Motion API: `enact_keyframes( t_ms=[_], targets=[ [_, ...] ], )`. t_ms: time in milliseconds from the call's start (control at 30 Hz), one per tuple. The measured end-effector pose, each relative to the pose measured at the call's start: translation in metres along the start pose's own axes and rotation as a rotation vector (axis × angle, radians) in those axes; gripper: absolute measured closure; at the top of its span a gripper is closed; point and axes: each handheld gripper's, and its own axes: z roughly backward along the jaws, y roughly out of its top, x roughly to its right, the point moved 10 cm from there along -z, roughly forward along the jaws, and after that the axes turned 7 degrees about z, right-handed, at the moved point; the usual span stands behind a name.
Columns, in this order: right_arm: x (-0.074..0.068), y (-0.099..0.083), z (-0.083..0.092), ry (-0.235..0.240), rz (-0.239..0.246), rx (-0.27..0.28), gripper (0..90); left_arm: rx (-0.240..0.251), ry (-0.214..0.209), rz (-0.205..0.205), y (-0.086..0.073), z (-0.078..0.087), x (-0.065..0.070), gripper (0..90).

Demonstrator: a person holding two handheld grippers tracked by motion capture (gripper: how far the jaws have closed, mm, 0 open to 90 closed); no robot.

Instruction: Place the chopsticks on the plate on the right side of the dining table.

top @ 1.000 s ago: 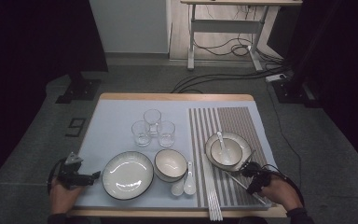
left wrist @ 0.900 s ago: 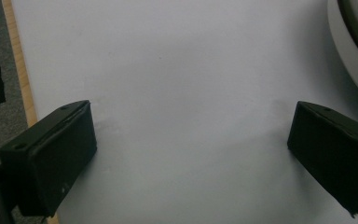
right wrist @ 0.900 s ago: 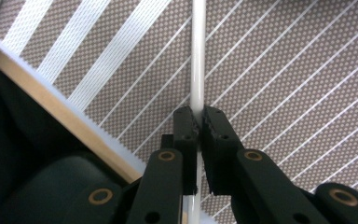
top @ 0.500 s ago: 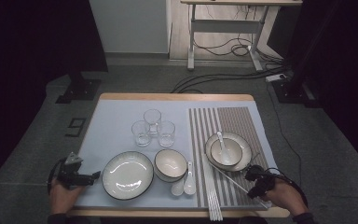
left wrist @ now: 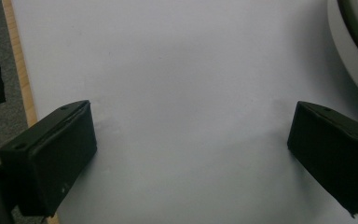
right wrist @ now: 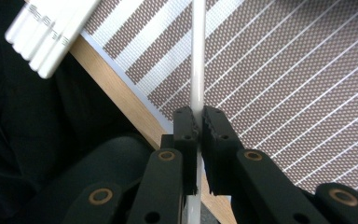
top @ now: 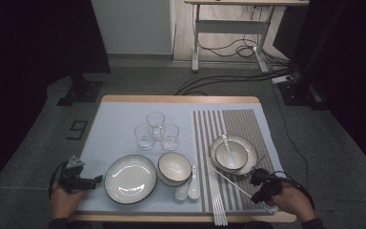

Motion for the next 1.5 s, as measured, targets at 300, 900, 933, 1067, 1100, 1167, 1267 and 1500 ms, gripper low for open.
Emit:
enact_keyframes(
  t_ms=[300, 900, 933, 1067, 1100, 1167, 1267, 1500],
  targets=[
    [-0.007, 0.012, 0.020, -0.003, 0.026, 0.024, 84.4, 0.000, 0.000, 0.000, 0.000, 0.000, 0.000, 0.9],
    [0.022, 0.014, 0.043, -0.066, -0.035, 0.035, 84.4, 0.000, 0.000, 0.000, 0.000, 0.000, 0.000, 0.9],
    [0.024, 0.014, 0.043, -0.070, -0.038, 0.037, 84.4, 0.000, 0.000, 0.000, 0.000, 0.000, 0.000, 0.9],
    [0.034, 0.010, 0.047, -0.079, -0.069, 0.038, 84.4, 0.000, 0.000, 0.000, 0.000, 0.000, 0.000, 0.9],
    [0.037, 0.009, 0.048, -0.082, -0.079, 0.039, 84.4, 0.000, 0.000, 0.000, 0.000, 0.000, 0.000, 0.9],
    [0.041, 0.007, 0.049, -0.087, -0.092, 0.035, 84.4, 0.000, 0.000, 0.000, 0.000, 0.000, 0.000, 0.9],
    [0.048, 0.005, 0.052, -0.093, -0.114, 0.033, 84.4, 0.000, 0.000, 0.000, 0.000, 0.000, 0.000, 0.9],
    [0.061, 0.003, 0.056, -0.109, -0.142, 0.028, 84.4, 0.000, 0.000, 0.000, 0.000, 0.000, 0.000, 0.9]
  ],
)
